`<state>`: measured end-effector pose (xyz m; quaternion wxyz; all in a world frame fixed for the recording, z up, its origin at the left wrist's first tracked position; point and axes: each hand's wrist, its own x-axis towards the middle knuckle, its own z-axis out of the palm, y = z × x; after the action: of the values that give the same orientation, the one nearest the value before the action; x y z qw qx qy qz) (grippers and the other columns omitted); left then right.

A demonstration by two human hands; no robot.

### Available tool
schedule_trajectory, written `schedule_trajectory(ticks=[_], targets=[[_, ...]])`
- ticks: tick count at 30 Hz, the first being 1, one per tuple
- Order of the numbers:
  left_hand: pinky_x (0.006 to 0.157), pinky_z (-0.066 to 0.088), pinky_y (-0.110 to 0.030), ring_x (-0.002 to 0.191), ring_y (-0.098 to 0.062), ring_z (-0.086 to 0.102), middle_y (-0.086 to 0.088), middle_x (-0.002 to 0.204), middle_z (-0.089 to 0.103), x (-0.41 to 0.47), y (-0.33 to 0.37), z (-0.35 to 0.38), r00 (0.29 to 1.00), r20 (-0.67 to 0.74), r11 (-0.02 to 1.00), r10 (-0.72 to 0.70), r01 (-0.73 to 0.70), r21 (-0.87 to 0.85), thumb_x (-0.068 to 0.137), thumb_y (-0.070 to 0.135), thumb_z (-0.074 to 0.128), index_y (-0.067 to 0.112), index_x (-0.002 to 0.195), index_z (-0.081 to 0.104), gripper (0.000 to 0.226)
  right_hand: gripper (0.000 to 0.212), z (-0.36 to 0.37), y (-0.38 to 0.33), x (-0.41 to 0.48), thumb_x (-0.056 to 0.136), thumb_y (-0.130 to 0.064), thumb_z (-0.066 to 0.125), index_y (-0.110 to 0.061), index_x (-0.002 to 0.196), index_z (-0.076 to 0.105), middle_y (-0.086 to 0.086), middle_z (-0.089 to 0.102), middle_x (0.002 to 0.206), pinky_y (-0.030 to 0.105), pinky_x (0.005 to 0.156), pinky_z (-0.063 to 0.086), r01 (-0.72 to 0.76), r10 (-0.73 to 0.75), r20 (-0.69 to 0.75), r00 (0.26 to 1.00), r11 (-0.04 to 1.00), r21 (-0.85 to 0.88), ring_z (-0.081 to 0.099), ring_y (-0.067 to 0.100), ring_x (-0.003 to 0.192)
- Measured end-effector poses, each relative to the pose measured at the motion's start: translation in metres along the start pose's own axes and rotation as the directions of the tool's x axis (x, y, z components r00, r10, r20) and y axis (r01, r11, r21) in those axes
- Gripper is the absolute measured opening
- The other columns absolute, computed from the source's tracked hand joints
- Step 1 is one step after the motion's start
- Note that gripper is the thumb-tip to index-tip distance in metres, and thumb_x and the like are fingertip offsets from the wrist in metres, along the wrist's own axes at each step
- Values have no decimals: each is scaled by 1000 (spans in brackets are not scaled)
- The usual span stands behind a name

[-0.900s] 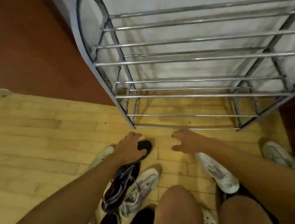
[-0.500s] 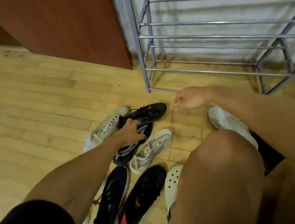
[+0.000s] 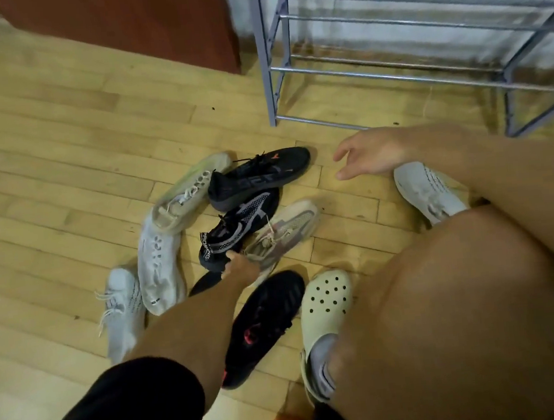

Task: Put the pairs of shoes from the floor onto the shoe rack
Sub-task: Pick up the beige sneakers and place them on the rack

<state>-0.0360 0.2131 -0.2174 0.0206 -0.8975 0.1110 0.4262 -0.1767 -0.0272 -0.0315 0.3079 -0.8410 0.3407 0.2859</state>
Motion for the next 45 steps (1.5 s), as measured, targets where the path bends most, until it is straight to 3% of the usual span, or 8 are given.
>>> schedule_trajectory(ticks=[5,9,16,23,27,32,39,45], targets=[[106,32,-38,133,-34,38,-20,143,41,6,9,12,980,-165,992,-111,100,-71,87,29,62,2,140,24,70,56,-2,15,4,92,-43,57,-25,143,41,2,46,146,25,91,41,-18,17,4,1000,995,103,50,23,127],[107,34,-41,133,-36,35,-21,144,37,7,5,8,988,-119,995,-94,97,19,86,24,65,3,138,32,65,56,-1,22,-2,92,-42,57,-24,143,42,3,47,145,27,93,43,-38,38,-4,999,992,122,51,24,125],[92,52,-42,111,-33,54,-17,129,50,-16,2,-36,981,-10,977,196,-196,-82,73,25,78,10,123,50,59,51,-8,9,-37,93,-39,57,-20,139,46,4,44,147,27,93,41,-38,45,-63,997,993,112,47,24,129],[75,60,-42,85,-28,65,-17,97,63,-90,43,-111,886,-58,809,460,-445,-383,77,16,78,8,87,53,28,40,-21,6,-92,93,-32,58,-12,128,57,5,54,120,30,77,47,-21,47,-221,974,993,119,50,19,94],[67,61,-37,76,-22,66,-16,105,66,-156,91,-158,787,-102,641,608,-563,-523,75,10,80,3,108,54,43,42,-22,19,-125,93,-36,55,-5,121,60,7,54,102,35,76,50,-50,120,-272,955,967,249,51,19,87],[67,61,-37,81,-24,66,-12,108,69,-249,143,-188,578,-5,505,816,-717,-481,79,6,75,9,134,49,61,59,-29,27,-175,92,-53,48,-17,139,45,8,56,126,38,94,52,132,163,-367,916,741,659,60,24,112],[74,50,-32,69,-16,53,-7,85,62,-347,201,-151,424,115,439,898,-880,-184,78,19,76,9,108,66,33,15,-11,74,-253,93,-22,61,-12,103,63,5,70,89,35,68,62,483,360,-581,730,329,812,69,21,75],[80,57,-36,78,-19,57,-7,99,66,-387,224,-51,458,275,493,845,-867,-71,79,36,73,14,108,66,37,24,36,132,-312,89,-16,64,-6,111,64,9,72,94,41,71,62,430,496,-570,655,376,821,71,23,74]])
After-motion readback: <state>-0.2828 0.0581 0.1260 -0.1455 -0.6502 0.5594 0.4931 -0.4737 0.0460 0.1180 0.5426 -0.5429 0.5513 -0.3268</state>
